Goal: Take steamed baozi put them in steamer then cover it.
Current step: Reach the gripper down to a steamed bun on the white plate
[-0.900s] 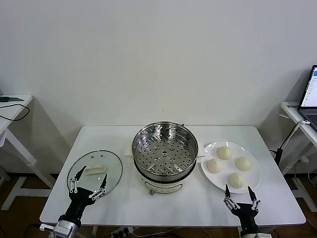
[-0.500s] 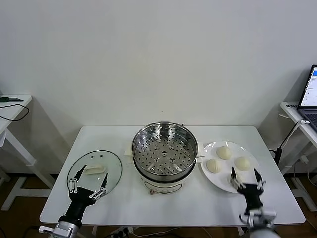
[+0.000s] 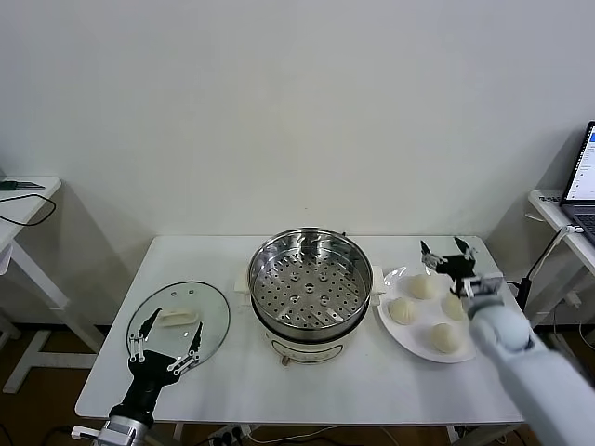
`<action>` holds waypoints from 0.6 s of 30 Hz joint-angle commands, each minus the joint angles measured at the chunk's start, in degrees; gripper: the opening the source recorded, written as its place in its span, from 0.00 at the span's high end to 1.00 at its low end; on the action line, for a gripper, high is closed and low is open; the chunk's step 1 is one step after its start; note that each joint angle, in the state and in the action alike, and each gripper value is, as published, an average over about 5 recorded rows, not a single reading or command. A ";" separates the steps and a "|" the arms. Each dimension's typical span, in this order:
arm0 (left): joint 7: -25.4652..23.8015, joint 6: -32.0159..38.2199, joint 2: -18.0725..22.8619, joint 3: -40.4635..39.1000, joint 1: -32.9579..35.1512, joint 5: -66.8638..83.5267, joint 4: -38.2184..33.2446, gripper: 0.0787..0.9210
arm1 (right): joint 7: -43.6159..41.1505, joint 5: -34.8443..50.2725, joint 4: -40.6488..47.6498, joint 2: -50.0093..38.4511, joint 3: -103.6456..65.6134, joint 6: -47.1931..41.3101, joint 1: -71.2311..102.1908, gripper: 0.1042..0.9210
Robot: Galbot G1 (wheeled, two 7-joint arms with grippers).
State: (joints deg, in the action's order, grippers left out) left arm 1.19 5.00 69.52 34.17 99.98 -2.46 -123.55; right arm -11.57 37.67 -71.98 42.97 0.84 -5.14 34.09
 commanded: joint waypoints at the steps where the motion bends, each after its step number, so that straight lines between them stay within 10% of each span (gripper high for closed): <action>1: 0.09 -0.01 0.03 -0.04 0.04 0.02 -0.23 0.12 | -28.38 -3.15 14.98 -6.33 17.87 -4.75 -22.18 0.12; 9: 0.59 -0.05 0.08 -0.05 -0.24 0.11 0.30 0.12 | -54.24 -21.90 22.85 -4.21 32.71 0.05 -36.15 0.12; 18: 0.77 -0.08 0.47 0.15 0.31 0.23 -0.06 0.12 | -61.76 -39.96 30.18 3.32 41.32 3.09 -42.20 0.12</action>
State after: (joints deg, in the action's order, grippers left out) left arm 1.94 4.95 70.01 34.32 100.33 -2.24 -123.58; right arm -60.93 9.23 -48.20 44.56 33.09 -2.71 0.88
